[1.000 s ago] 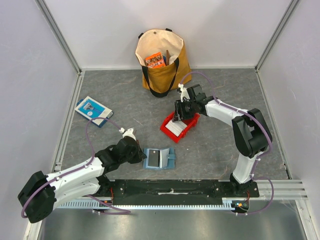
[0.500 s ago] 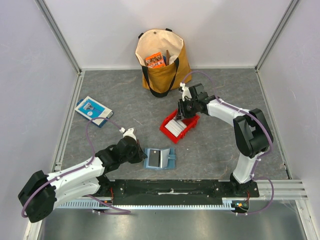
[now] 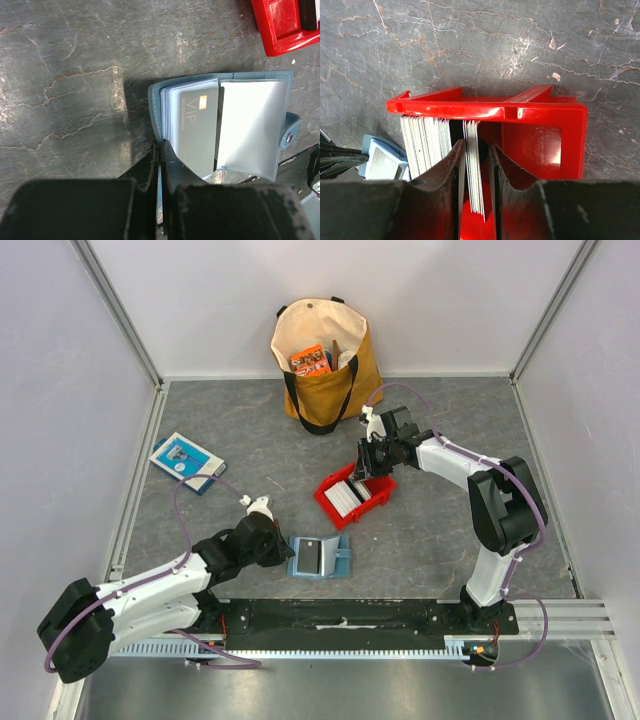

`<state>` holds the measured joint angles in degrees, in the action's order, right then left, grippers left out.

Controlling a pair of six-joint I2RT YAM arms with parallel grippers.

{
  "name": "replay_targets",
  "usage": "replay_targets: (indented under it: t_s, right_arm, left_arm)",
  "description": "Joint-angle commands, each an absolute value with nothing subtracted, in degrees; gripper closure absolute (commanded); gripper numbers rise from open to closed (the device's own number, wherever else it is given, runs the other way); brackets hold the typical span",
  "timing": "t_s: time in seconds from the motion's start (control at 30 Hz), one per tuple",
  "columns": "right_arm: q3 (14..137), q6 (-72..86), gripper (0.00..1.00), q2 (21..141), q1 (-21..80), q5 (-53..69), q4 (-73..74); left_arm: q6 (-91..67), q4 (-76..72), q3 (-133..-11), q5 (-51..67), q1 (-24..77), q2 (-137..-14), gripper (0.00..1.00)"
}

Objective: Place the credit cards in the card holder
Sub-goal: Pick up the credit card from the storage box.

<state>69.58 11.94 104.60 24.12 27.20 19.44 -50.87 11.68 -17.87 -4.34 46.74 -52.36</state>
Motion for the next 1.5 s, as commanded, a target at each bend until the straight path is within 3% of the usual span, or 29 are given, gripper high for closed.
replay_targets:
  t_s: [0.0, 0.33, 0.7, 0.73, 0.8, 0.87, 0.9, 1.27, 1.47]
  right_arm:
    - [71.1, 12.13, 0.68, 102.74, 23.91, 30.59, 19.69]
    - [71.19, 12.66, 0.62, 103.45, 23.91, 31.99, 19.95]
    - [71.37, 12.65, 0.81, 104.24, 23.91, 30.77, 20.48]
    - [71.37, 12.57, 0.75, 103.8, 23.91, 29.46, 20.48]
    - [71.1, 12.74, 0.52, 102.66, 23.91, 28.13, 19.95]
    - [71.1, 12.48, 0.38, 102.13, 23.91, 27.51, 19.77]
    - [71.1, 12.31, 0.36, 102.22, 23.91, 27.6, 19.69]
    - [71.54, 11.43, 0.3, 106.17, 25.84, 27.33, 21.88]
    - [72.51, 11.07, 0.41, 105.65, 26.02, 28.65, 23.12]
  left_arm:
    - [-48.95, 9.93, -18.46, -4.13, 46.76, -52.65, 0.98]
    - [-49.13, 9.93, -18.46, -4.22, 46.84, -52.38, 0.98]
    - [-49.04, 9.93, -18.37, -4.31, 46.76, -52.47, 0.98]
    - [-49.13, 9.93, -18.37, -4.22, 46.76, -52.38, 0.98]
    - [-49.04, 9.93, -18.28, -4.31, 46.76, -52.38, 0.98]
    - [-49.04, 9.93, -18.28, -4.22, 46.76, -52.3, 0.98]
    - [-49.04, 9.93, -18.28, -4.22, 46.76, -52.38, 0.98]
    - [-48.69, 9.49, -18.54, -3.96, 46.76, -53.26, 0.98]
    - [-48.69, 9.23, -18.55, -3.87, 46.76, -53.61, 0.98]
